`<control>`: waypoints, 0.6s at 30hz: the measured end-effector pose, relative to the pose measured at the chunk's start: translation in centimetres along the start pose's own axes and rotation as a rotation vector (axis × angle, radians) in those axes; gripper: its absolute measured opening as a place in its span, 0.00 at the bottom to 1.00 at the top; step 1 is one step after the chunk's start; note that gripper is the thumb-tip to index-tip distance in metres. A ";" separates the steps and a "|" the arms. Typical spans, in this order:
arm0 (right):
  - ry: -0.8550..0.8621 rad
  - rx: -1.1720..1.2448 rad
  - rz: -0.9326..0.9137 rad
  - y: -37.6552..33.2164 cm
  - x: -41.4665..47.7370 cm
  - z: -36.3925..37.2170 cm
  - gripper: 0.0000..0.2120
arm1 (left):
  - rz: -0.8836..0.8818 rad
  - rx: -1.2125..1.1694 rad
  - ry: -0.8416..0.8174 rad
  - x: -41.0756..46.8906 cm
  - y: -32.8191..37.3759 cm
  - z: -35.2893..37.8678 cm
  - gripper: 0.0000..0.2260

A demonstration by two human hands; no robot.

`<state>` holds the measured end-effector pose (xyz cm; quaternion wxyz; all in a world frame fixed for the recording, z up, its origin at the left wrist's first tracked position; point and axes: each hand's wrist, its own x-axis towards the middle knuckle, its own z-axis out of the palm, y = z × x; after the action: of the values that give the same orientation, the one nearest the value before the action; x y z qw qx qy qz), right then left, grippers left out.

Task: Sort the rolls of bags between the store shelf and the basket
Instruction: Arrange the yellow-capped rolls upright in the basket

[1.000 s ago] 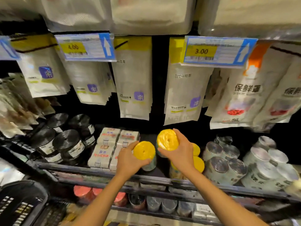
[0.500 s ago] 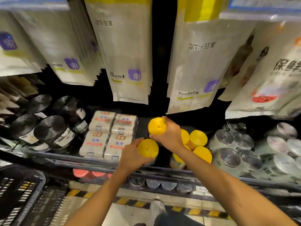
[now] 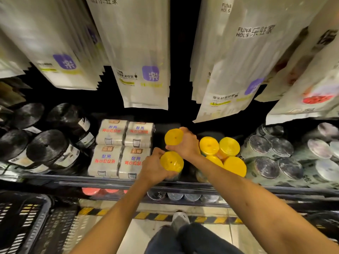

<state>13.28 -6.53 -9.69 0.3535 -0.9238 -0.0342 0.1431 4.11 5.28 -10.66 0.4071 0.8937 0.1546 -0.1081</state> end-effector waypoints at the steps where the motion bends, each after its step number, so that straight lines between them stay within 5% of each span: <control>1: 0.007 0.002 0.014 0.0 0.0 0.2 0.43 | 0.001 -0.027 0.002 -0.1 0.0 0.1 0.32; 10: 0.061 0.059 0.083 -0.5 -0.5 2.0 0.43 | 0.018 -0.150 0.016 -0.9 -0.5 0.6 0.32; 18: -0.057 0.030 0.027 -0.5 -1.5 0.7 0.43 | 0.079 -0.043 -0.074 -0.5 -0.8 -1.4 0.32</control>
<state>11.63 -5.91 -9.47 0.3641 -0.9144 -0.0299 0.1746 3.46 6.76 -10.21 0.4356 0.8855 0.1066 -0.1214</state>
